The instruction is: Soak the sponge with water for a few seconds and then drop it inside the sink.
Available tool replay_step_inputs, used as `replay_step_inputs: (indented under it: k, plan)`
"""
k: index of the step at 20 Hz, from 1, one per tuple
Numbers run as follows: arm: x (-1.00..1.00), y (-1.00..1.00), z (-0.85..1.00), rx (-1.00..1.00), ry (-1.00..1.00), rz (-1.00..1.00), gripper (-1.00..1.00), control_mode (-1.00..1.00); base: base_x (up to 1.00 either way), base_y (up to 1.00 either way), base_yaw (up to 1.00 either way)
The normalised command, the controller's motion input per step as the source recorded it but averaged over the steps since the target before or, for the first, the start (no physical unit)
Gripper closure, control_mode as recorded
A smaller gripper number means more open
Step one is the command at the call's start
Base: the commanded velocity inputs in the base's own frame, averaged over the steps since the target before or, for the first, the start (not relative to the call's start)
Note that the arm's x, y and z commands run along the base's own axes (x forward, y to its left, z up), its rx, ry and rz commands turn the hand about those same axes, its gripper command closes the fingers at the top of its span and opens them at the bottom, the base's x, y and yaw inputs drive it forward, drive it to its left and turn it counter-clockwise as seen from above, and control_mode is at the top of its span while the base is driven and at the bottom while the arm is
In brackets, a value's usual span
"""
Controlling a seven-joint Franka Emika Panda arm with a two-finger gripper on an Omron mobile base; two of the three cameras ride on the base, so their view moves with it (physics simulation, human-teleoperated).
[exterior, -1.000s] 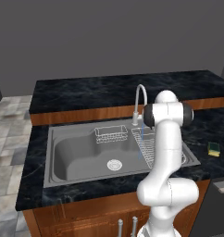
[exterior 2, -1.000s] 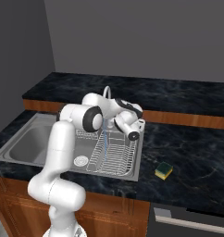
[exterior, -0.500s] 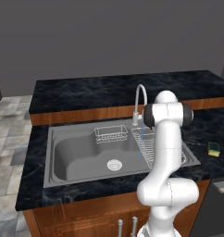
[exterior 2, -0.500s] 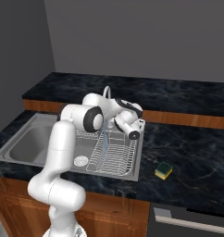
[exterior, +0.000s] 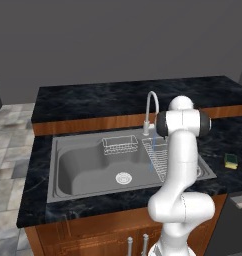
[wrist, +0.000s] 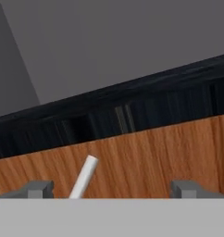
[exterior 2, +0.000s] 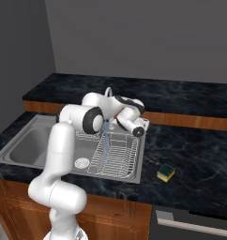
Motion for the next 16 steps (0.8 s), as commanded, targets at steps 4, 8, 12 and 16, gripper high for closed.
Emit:
replay_step_inputs:
  k: [4,8,12,16]
  plan:
    - [-0.07,-0.20,0.40,0.00,0.14,-0.01,-1.00,-1.00,0.00,0.00,0.00]
    - [-0.12,-0.21,0.39,0.00,0.20,-0.04,-1.00,-1.00,0.00,0.00,0.00]
    - [-0.24,-0.21,0.24,0.00,0.25,-0.07,-1.00,-1.00,0.00,0.00,0.00]
    - [-0.28,-0.25,0.23,0.00,0.29,-0.08,-1.00,-1.00,0.00,0.00,0.00]
